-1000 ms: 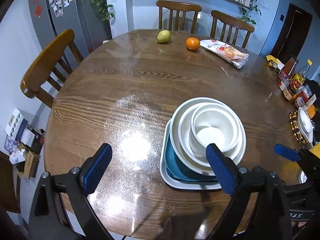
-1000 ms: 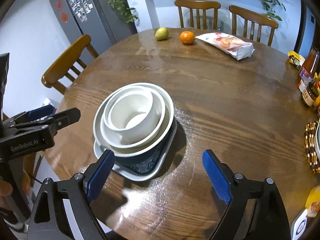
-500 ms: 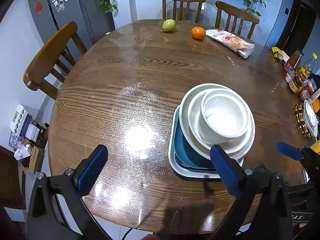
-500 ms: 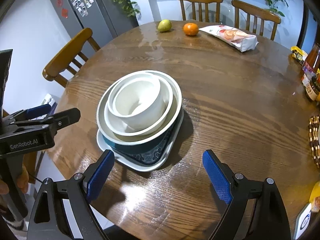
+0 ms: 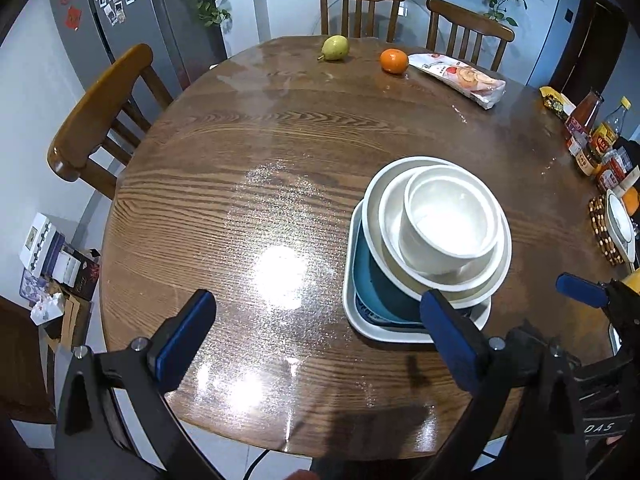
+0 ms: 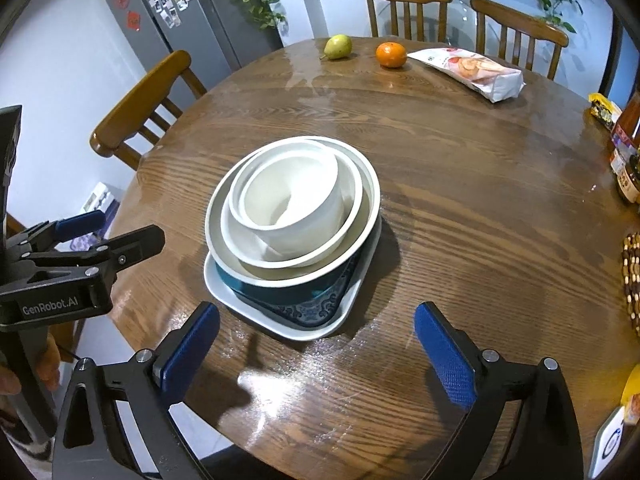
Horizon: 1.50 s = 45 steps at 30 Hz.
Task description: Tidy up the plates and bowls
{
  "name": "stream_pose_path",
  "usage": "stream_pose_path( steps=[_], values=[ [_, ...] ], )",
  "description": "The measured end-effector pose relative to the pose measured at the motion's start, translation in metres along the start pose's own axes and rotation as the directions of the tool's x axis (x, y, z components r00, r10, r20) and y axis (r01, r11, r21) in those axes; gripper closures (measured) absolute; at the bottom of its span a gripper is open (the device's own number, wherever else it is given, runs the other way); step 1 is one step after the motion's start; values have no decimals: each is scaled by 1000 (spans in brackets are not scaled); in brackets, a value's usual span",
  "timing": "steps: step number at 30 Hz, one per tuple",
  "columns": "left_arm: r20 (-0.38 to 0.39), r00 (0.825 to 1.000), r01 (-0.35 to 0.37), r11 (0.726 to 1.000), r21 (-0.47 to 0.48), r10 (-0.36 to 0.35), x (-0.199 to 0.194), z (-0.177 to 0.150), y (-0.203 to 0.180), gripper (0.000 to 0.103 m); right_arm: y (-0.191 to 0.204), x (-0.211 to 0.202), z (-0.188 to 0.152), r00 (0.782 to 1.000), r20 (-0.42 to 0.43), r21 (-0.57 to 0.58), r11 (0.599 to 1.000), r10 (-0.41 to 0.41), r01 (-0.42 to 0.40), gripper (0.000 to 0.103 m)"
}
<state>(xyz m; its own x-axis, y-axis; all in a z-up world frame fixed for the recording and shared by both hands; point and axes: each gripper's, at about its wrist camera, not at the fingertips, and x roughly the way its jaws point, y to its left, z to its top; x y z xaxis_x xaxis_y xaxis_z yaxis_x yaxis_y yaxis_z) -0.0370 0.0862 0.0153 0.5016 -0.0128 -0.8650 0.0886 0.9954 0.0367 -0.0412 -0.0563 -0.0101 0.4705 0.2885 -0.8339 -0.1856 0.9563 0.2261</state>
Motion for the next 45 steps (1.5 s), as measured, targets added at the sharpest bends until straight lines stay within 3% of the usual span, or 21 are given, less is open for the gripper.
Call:
stream_pose_path(
  steps=[2, 19, 45],
  values=[
    [0, 1000, -3, 1000, 7, 3, 0, -2, -1, 1, 0, 0, -1, 1000, -3, 4, 1000, 0, 0, 0],
    [-3, 1000, 13, 999, 40, -12, -1, -13, -6, 1, 4, -11, -8, 999, 18, -4, 999, -39, 39, 1],
    [-27, 999, -42, 998, 49, 43, 10, -26, 0, 1, 10, -3, 0, 1000, 13, -1, 1000, -26, 26, 1]
  ],
)
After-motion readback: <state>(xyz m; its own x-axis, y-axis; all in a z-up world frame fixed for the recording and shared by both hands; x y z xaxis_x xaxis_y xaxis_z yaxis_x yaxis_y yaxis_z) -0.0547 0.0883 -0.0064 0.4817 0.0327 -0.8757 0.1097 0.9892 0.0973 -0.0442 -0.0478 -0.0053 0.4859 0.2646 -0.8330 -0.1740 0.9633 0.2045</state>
